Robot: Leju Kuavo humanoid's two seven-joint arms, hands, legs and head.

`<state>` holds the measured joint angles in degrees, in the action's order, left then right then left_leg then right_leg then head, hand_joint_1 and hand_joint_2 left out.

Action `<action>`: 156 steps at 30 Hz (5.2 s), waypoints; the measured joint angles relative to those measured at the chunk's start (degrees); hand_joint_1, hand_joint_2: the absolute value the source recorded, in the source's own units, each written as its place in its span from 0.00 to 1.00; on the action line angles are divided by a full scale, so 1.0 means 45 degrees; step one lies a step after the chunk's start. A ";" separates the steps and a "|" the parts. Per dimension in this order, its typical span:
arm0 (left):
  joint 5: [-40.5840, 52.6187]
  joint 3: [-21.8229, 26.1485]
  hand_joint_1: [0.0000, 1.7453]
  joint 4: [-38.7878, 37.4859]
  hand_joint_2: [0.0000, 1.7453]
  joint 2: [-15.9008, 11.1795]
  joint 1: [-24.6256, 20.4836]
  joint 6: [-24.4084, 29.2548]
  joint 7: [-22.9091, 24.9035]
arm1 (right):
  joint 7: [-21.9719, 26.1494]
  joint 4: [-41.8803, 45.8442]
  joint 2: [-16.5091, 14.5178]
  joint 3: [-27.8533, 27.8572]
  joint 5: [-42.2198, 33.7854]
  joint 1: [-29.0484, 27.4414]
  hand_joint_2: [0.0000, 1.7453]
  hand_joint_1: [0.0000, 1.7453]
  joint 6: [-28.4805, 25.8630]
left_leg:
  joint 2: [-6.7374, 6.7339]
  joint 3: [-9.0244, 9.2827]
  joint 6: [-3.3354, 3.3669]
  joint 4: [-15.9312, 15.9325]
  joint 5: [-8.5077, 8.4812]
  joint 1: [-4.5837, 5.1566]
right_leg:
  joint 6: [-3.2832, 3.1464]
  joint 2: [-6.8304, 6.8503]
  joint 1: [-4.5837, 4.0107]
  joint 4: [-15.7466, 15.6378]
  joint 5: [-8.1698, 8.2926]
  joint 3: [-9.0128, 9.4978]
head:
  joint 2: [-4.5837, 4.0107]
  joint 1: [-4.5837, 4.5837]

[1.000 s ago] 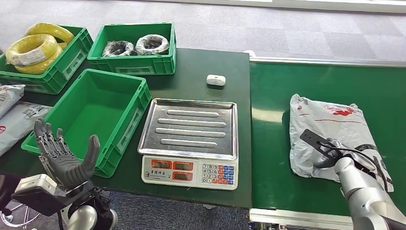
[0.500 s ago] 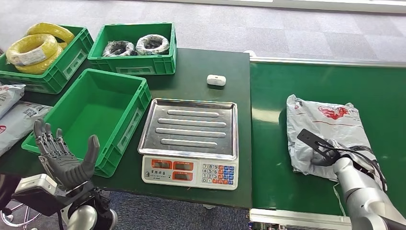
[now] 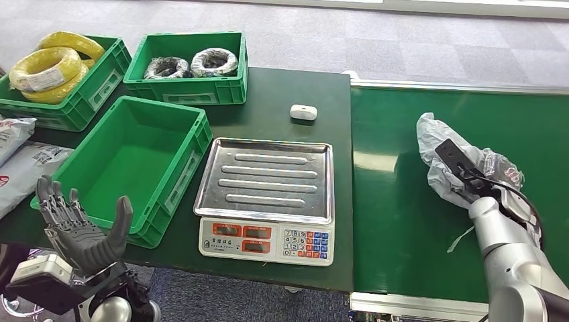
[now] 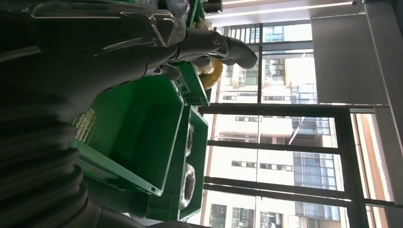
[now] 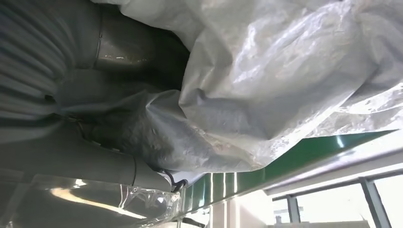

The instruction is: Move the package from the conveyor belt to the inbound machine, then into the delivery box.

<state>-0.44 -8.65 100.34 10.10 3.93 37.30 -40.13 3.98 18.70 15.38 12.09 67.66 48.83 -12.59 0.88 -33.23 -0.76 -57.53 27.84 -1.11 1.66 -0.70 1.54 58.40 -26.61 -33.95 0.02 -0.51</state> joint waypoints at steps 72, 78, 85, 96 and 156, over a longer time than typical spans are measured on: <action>-0.0418 -0.1366 0.00 -0.2320 1.00 -0.0515 -0.1391 -0.0290 0.0000 | 0.3337 0.0290 -0.7837 -0.7370 0.3068 0.2808 1.00 1.00 0.1326 | -0.0051 0.0021 -0.0016 0.0005 -0.0014 -0.0013 | -0.0013 -0.0045 -0.0016 0.0017 0.0005 -0.0016 | 0.0000 0.0007; -0.0418 -0.1366 0.00 -0.2317 1.00 -0.0580 -0.1339 -0.0308 0.0000 | 0.3612 0.0386 -0.7838 -0.7780 0.2540 0.2746 1.00 1.00 0.1327 | -0.0050 0.0021 -0.0016 0.0005 -0.0014 -0.0013 | -0.0013 -0.0045 -0.0015 0.0017 0.0005 -0.0015 | 0.0000 0.0008; -0.0418 -0.1371 0.00 -0.2286 1.00 -0.0617 -0.1320 -0.0397 0.0000 | 0.4338 0.0580 -0.7842 -0.8556 0.1020 0.2559 1.00 1.00 0.1286 | -0.0050 0.0021 -0.0016 0.0006 -0.0014 -0.0014 | -0.0014 -0.0045 -0.0016 0.0018 0.0005 -0.0017 | 0.0000 0.0011; -0.0375 -0.1386 0.00 -0.1559 1.00 -0.0721 -0.1138 -0.0517 0.0000 | 0.4078 0.1185 -0.7845 -1.3701 -0.2838 0.1393 1.00 1.00 0.1397 | -0.0051 0.0022 -0.0017 0.0008 -0.0013 -0.0014 | -0.0015 -0.0045 -0.0016 0.0016 0.0003 -0.0016 | 0.0000 0.0009; -0.0122 -0.1724 0.00 -0.1018 1.00 -0.0704 -0.0810 0.0363 0.0000 | 0.4048 0.7122 -0.7330 -0.7133 -0.1399 0.2941 0.00 0.00 -0.6041 | -0.0031 0.0024 -0.0017 0.0003 -0.0013 -0.0011 | -0.0015 -0.0028 -0.0014 0.0013 0.0003 -0.0004 | 0.0000 0.0011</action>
<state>-0.98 -16.41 95.76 6.93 0.28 38.94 -40.13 22.19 50.75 -17.61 -20.01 61.36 62.07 -39.77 0.75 -33.12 -0.83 -57.51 27.78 -1.16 1.60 -0.83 1.48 58.46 -26.59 -33.97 0.02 -0.46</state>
